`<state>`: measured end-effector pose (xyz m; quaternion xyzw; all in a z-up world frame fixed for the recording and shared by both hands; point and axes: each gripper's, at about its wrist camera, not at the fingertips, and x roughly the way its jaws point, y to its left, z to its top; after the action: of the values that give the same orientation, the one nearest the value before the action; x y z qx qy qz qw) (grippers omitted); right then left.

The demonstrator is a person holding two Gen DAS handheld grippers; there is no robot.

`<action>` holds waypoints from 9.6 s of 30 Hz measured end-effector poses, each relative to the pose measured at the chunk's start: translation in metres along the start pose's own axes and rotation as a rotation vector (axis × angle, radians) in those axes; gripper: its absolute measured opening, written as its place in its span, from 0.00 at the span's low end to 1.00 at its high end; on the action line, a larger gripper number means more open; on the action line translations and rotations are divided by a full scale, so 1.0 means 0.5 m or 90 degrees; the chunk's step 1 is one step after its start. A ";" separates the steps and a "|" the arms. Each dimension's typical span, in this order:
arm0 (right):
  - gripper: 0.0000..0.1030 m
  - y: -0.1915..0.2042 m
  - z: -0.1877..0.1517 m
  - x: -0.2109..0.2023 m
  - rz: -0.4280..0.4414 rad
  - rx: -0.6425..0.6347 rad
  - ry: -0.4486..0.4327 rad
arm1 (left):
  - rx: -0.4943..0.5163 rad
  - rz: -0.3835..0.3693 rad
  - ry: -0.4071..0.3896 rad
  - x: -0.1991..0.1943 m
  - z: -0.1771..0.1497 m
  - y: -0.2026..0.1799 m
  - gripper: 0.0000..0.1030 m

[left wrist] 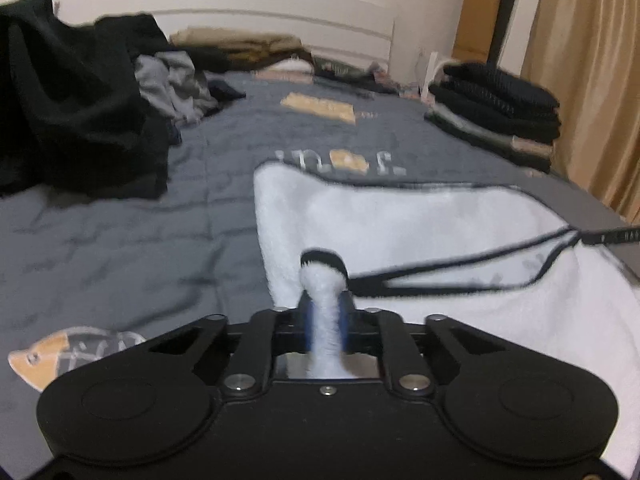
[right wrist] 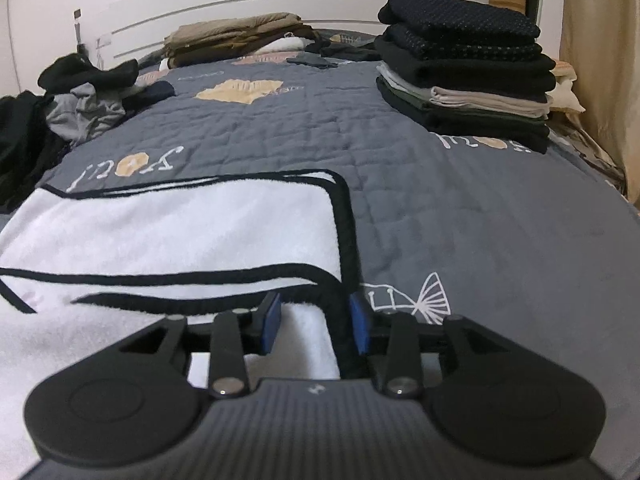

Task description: Fold clothes

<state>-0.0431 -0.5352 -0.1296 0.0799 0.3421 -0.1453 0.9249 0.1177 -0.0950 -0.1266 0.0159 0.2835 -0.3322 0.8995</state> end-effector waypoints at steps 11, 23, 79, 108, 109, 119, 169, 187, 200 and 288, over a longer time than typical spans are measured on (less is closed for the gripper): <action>0.05 -0.012 0.013 -0.033 0.000 0.024 -0.080 | -0.016 0.028 -0.004 -0.002 0.017 -0.005 0.10; 0.04 -0.019 0.029 -0.035 -0.046 0.049 -0.163 | -0.016 -0.018 0.040 0.006 -0.001 -0.002 0.45; 0.11 -0.035 0.031 0.013 0.022 0.070 -0.018 | -0.041 0.013 -0.034 -0.001 0.016 0.036 0.07; 0.07 -0.033 0.066 -0.014 0.026 0.118 -0.088 | -0.002 -0.006 -0.085 0.009 0.062 0.013 0.05; 0.07 -0.033 0.077 -0.018 0.026 0.126 -0.100 | 0.000 -0.004 -0.093 0.012 0.075 0.011 0.05; 0.06 -0.040 0.194 0.081 -0.002 0.118 -0.116 | 0.016 0.013 -0.081 0.129 0.174 0.036 0.05; 0.51 -0.009 -0.106 -0.179 0.065 0.357 0.019 | -0.446 -0.029 0.014 -0.198 -0.128 -0.020 0.76; 0.55 0.003 -0.188 -0.110 0.148 0.534 0.070 | -0.654 -0.075 -0.008 -0.092 -0.195 -0.017 0.76; 0.64 -0.008 -0.198 -0.067 0.158 0.600 0.060 | -0.678 -0.083 -0.040 -0.035 -0.170 -0.004 0.74; 0.67 0.481 -0.031 -0.196 0.217 0.044 -0.009 | -0.112 0.250 -0.036 -0.411 -0.051 0.183 0.70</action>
<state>-0.0456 -0.2830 -0.0654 0.1679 0.3117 0.0015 0.9352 0.0332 0.1026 -0.0558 -0.0172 0.2773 -0.1246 0.9525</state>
